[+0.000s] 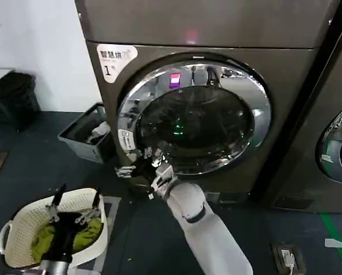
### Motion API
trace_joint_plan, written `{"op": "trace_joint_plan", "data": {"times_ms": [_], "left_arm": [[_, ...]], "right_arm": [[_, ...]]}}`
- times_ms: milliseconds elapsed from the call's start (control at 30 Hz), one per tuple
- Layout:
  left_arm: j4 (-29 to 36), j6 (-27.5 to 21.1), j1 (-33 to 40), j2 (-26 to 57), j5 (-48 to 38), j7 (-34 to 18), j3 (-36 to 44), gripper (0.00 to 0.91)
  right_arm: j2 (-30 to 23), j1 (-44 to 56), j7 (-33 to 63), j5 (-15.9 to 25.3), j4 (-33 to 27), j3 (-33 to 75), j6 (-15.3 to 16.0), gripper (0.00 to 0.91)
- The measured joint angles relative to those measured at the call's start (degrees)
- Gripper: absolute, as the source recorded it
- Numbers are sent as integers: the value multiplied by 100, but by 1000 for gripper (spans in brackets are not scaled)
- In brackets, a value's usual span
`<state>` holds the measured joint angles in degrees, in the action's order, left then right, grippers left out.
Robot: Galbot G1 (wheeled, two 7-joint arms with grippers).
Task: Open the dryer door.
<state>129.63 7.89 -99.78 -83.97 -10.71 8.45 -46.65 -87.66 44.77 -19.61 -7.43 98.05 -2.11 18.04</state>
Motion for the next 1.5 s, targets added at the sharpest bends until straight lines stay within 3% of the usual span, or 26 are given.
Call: {"op": "trace_joint_plan", "data": {"times_ms": [567,900,1133,1500], "left_arm": [[-87,-596,495,380,-623,365,-630,907],[-78,-1250,767,721,-911,232,-842,907],[-115,-1639,991,1006,-936,274,-891,907],[-264,-1788,1340,1361,-1318,440,-827,907]], "right_arm": [[363,155,-1202,-542,363,342,-104,907],[491,156,-1887,-757,329,492,-471,907],[653,172,-2502,-1063,372,653,-525,907],[871,246,-3294,-1181,449,861,-530,907]]}}
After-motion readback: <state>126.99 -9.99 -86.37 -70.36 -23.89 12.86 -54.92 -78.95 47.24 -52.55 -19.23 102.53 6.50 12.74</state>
